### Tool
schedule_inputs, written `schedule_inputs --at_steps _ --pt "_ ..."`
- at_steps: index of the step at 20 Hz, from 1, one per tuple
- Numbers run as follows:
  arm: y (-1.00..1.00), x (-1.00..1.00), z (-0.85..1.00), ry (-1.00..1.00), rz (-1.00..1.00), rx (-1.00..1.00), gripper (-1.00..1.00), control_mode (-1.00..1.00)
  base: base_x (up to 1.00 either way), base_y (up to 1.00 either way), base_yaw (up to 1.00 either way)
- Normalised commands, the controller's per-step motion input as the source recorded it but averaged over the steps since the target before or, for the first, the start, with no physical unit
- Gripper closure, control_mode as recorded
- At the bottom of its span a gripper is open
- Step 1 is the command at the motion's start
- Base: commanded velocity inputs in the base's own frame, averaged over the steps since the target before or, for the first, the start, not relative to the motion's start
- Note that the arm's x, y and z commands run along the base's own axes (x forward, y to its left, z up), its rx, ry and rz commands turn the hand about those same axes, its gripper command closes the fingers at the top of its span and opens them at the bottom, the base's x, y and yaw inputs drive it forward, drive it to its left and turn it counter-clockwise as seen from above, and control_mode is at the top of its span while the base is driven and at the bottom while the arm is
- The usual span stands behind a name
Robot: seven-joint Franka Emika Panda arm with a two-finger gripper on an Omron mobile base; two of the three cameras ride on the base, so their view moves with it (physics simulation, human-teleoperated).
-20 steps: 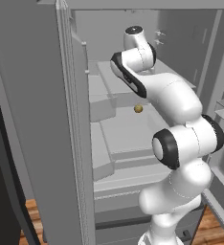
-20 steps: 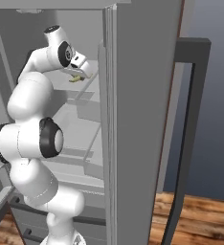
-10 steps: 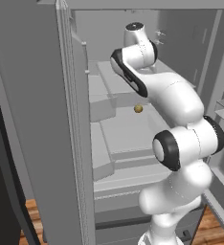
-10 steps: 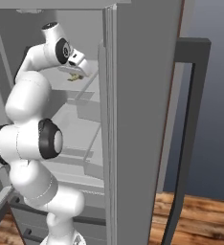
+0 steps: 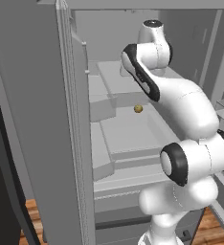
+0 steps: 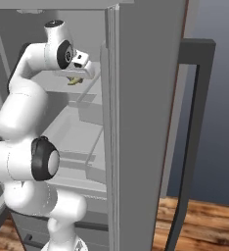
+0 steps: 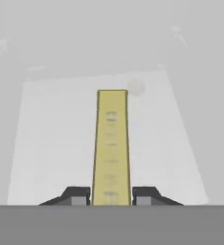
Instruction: Retrieve the butter from the fridge and place it on a plate on the dining table. Then retrieve the butter knife by the fridge and place it near the plate.
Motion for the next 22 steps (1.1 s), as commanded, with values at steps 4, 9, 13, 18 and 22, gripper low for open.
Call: schedule_inputs --at_steps 4,9,13,18,22 --pt "-0.01 -0.65 0.00 0.00 0.27 0.02 1.00 -1.00 0.00 0.00 0.00" --pt "0.00 -1.00 0.00 0.00 0.06 0.00 1.00 -1.00 0.00 0.00 0.00" --pt "0.00 -1.00 0.00 -0.06 0.00 0.00 1.00 -1.00 0.00 0.00 0.00" --pt "0.00 -1.00 0.00 -0.03 0.00 0.00 1.00 -1.00 0.00 0.00 0.00" --pt "0.00 -1.00 0.00 0.00 -0.02 0.00 1.00 -1.00 0.00 0.00 0.00"
